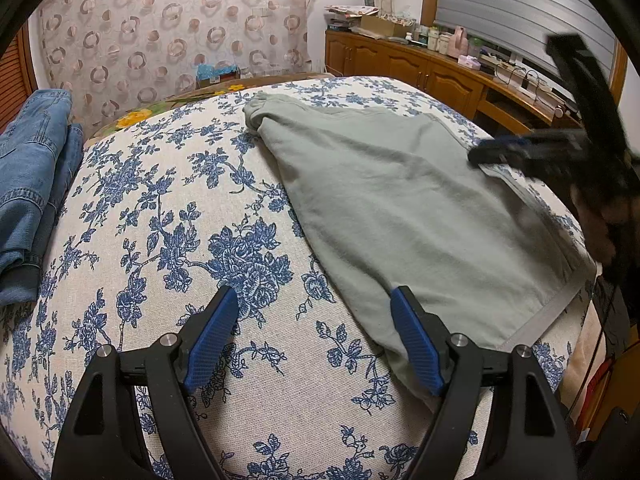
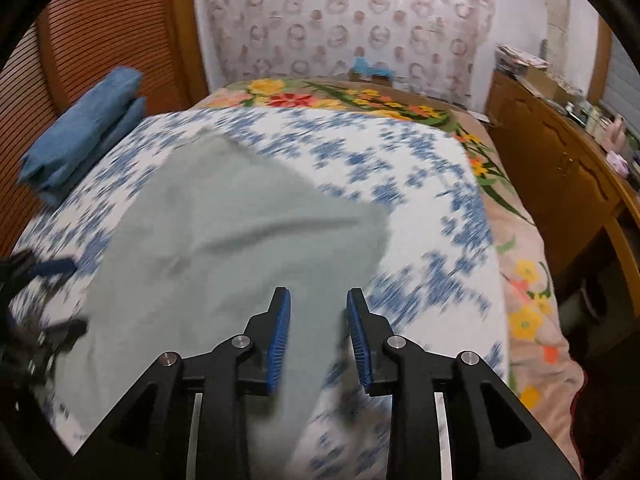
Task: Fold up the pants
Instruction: 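Smooth the folded shirt with the right tool and withdraw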
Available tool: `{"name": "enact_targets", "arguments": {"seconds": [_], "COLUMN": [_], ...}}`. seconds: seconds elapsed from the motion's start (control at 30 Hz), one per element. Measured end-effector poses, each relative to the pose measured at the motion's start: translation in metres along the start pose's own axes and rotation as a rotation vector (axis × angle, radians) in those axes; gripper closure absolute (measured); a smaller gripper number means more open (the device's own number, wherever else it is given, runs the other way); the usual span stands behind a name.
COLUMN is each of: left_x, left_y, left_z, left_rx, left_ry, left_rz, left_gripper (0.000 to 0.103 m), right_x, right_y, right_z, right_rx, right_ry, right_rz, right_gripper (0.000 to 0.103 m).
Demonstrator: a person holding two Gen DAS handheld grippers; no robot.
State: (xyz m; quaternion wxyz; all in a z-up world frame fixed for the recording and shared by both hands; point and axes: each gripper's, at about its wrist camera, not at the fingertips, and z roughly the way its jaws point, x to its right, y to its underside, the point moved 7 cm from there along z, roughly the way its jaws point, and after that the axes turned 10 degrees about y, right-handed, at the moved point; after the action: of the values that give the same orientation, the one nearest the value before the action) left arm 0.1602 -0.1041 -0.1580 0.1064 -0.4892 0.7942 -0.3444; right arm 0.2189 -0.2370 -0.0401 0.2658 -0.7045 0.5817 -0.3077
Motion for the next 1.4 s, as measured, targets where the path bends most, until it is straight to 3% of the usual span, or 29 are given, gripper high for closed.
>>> {"name": "enact_targets", "arguments": {"seconds": [0.13, 0.27, 0.43, 0.8, 0.93, 1.23, 1.4], "left_x": [-0.001, 0.000, -0.004, -0.005, 0.001, 0.019, 0.034], "left_y": [0.000, 0.000, 0.000, 0.003, 0.009, 0.028, 0.038], "left_z": [0.000, 0.000, 0.002, -0.009, -0.022, -0.052, -0.047], "left_rx": [-0.002, -0.001, -0.011, -0.004, 0.026, 0.075, 0.048], "left_ry": [-0.001, -0.003, -0.018, -0.008, 0.040, 0.125, 0.175], "left_rz": [-0.001, -0.001, -0.008, -0.010, -0.013, -0.002, 0.031], "left_gripper": [0.022, 0.022, 0.016, 0.015, 0.016, 0.030, 0.042], "right_x": [-0.017, -0.019, -0.023, -0.026, -0.021, -0.009, -0.006], "right_y": [0.016, 0.025, 0.028, 0.028, 0.028, 0.057, 0.082], "right_z": [-0.007, -0.007, -0.007, -0.006, -0.013, -0.067, -0.085], "right_rx": [-0.008, 0.005, 0.040, 0.033, 0.025, 0.064, 0.057], "right_ry": [-0.035, -0.011, 0.020, 0.024, -0.007, -0.010, -0.027], "right_rz": [-0.017, -0.024, -0.032, -0.025, 0.000, 0.069, 0.126], "right_gripper": [0.072, 0.068, 0.052, 0.051, 0.051, 0.051, 0.051]}}
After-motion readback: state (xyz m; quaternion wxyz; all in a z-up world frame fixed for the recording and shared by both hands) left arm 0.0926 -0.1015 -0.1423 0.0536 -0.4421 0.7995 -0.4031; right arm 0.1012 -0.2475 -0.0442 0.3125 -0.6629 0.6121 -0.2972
